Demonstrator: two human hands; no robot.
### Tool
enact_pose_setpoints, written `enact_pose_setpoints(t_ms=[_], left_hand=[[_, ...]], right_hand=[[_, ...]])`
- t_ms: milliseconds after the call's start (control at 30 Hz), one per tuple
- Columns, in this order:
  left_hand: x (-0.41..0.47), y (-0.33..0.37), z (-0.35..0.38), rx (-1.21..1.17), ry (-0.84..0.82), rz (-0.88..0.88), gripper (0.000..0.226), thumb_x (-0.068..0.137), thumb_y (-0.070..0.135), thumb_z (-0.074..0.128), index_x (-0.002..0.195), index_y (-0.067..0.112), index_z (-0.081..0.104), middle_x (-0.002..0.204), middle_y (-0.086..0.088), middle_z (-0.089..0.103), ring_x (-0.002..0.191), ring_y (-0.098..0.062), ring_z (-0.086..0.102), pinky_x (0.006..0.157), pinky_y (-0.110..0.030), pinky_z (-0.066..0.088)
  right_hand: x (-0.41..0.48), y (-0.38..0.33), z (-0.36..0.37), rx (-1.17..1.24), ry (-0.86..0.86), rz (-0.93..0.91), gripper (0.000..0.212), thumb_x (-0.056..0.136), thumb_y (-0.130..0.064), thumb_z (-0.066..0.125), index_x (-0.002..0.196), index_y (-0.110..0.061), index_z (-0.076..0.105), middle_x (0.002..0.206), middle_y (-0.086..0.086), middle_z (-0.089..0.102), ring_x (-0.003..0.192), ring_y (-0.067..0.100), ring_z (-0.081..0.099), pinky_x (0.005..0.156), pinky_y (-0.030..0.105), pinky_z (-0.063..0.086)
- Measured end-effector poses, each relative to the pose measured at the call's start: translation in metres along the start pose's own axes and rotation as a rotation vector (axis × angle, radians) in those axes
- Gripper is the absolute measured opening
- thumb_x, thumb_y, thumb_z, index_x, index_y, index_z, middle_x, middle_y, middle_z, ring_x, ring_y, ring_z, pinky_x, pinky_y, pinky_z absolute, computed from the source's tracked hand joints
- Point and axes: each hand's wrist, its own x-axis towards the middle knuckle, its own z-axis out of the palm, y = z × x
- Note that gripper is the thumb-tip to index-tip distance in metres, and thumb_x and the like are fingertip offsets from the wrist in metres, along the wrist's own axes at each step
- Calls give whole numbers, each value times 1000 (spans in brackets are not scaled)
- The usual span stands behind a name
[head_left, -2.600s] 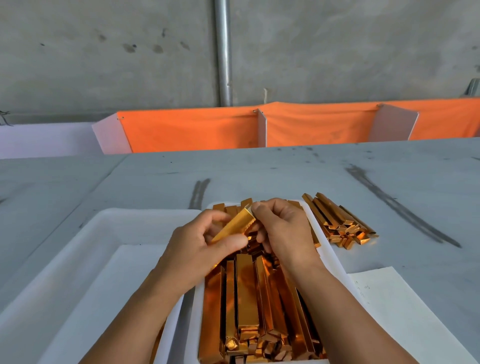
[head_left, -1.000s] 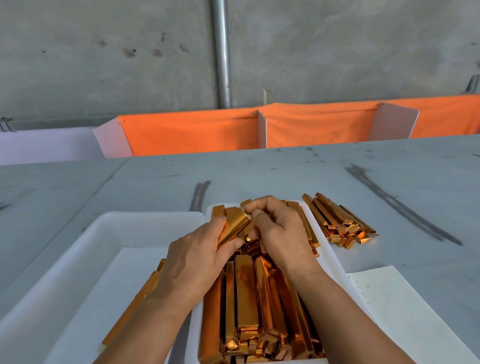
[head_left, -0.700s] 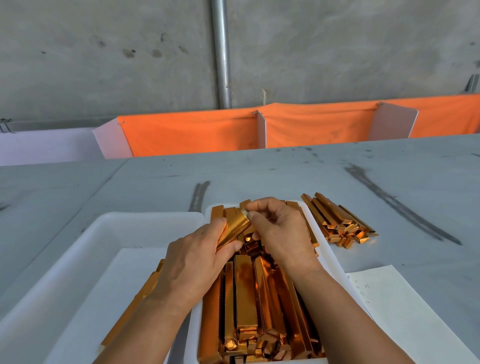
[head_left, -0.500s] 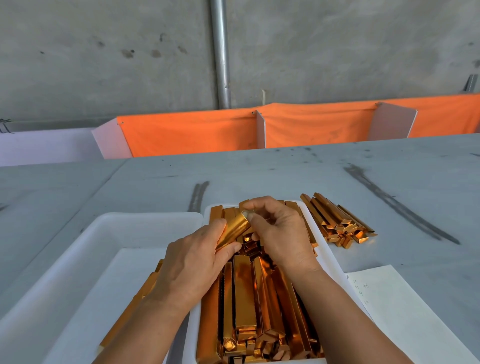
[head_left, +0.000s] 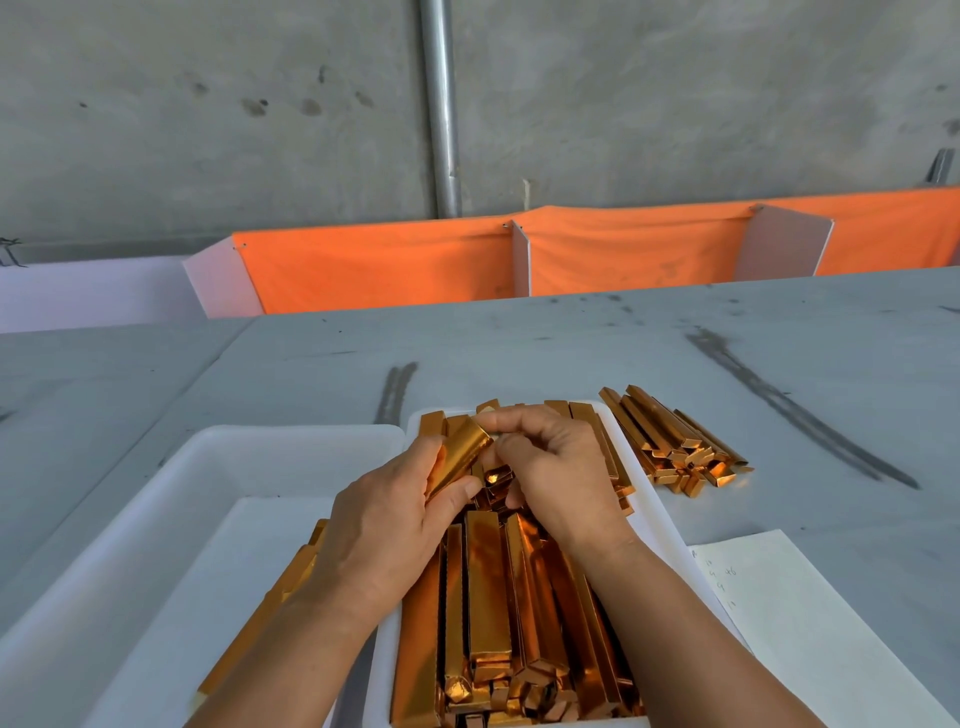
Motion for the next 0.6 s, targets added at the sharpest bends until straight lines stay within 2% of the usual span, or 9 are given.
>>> enact_pose_setpoints(t_ms=[67, 133, 300, 500, 600], left_hand=[[-1, 0, 0, -50, 2, -25, 63, 76, 74, 27, 116, 30, 50, 71, 12, 53, 63, -6, 57, 56, -18, 42], [-1, 1, 0, -103, 9, -53, 60, 76, 74, 31, 111, 30, 51, 66, 11, 52, 59, -7, 55, 52, -18, 39], [-1, 0, 1, -167, 5, -71, 58, 76, 76, 34, 104, 28, 52, 62, 8, 51, 55, -9, 55, 50, -21, 42], [-1, 0, 0, -172, 6, -51, 54, 77, 76, 34, 106, 34, 49, 67, 10, 54, 61, -8, 58, 53, -20, 43], [-3, 0, 0, -148, -15, -23, 49, 79, 74, 34, 104, 35, 47, 68, 11, 53, 62, -7, 57, 53, -17, 41]], right_hand=[[0, 0, 1, 39, -46, 21, 37, 98, -8, 54, 92, -39, 75, 90, 8, 69, 51, 2, 56, 46, 17, 46], [-1, 1, 2, 23, -74, 8, 28, 98, -12, 57, 102, -33, 76, 94, 7, 69, 52, 5, 55, 46, 18, 46], [-1, 4, 3, -16, -83, 0, 24, 97, -16, 60, 106, -31, 76, 98, -2, 70, 53, 5, 55, 45, 18, 45], [2, -1, -2, 186, -3, 75, 24, 102, -20, 51, 114, -33, 67, 71, 9, 72, 43, 18, 50, 44, 22, 47], [5, -2, -5, 268, 73, 181, 21, 103, -20, 49, 107, -24, 69, 65, 3, 70, 57, 28, 55, 42, 21, 45]])
